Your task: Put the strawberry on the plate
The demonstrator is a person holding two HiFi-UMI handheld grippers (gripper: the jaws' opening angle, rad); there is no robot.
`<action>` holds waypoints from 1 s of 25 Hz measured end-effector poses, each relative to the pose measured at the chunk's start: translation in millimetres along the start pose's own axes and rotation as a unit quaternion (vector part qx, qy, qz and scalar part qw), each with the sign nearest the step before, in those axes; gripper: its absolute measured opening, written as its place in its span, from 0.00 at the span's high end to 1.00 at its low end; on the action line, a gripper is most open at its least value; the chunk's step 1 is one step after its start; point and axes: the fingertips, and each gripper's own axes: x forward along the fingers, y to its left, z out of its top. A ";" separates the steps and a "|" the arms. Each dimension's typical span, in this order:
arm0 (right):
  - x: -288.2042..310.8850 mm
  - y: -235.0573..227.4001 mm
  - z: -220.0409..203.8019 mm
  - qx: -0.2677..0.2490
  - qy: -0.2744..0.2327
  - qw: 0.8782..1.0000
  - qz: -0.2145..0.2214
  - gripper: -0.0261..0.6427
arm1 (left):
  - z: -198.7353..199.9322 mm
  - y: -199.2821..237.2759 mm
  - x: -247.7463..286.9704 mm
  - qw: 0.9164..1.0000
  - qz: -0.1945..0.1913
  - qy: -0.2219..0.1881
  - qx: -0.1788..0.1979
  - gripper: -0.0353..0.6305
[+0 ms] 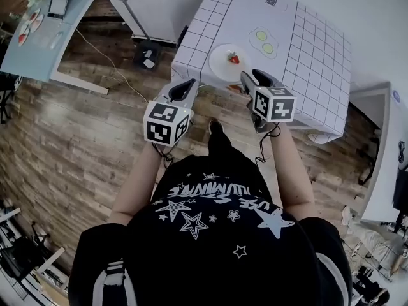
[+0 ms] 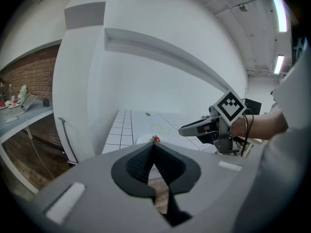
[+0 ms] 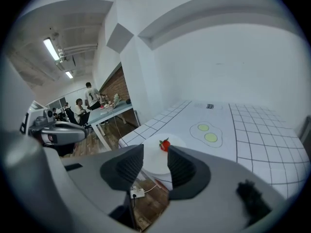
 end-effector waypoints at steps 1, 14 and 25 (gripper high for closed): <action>-5.8 3.8 -4.9 0.002 -0.001 1.000 -0.004 0.71 | -3.6 -2.4 -7.2 1.000 -0.002 -0.001 0.001 0.93; -49.1 47.0 -41.1 0.027 0.002 1.000 -0.008 0.81 | -12.2 -42.8 -53.1 0.999 -0.051 -0.009 0.006 0.93; -96.4 69.5 -66.8 0.077 -0.020 0.996 -0.037 0.94 | -28.7 -72.8 -65.3 0.996 -0.085 -0.002 0.020 0.93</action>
